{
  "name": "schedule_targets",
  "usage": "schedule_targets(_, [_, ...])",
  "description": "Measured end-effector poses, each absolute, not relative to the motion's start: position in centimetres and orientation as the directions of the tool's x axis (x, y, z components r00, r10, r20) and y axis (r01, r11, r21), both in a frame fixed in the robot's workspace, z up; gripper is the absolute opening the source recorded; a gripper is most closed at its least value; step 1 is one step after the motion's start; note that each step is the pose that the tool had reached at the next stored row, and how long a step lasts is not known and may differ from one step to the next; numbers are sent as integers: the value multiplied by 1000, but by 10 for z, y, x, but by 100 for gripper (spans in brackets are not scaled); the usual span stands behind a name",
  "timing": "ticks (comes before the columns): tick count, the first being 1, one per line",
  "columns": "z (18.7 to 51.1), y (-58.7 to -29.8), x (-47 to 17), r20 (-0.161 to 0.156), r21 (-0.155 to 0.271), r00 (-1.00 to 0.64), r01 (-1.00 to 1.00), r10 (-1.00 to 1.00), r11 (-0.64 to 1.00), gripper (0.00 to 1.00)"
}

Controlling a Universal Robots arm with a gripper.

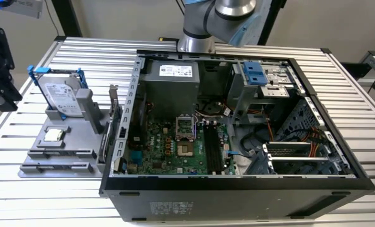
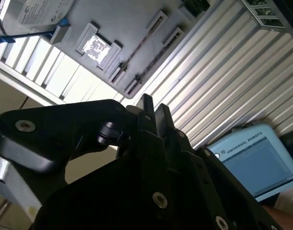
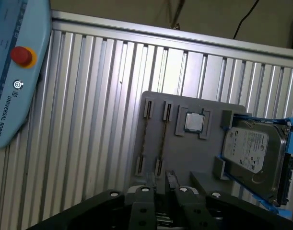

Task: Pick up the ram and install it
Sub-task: 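Pick up the ram and move it above insertion slot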

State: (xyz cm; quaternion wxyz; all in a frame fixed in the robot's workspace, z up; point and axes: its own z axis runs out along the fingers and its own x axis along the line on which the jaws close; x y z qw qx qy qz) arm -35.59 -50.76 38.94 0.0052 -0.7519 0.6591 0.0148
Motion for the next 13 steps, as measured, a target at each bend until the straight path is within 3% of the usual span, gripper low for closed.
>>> schedule_targets(13, [389, -508, -356, -29, 12, 131, -991, -991, -132, 100])
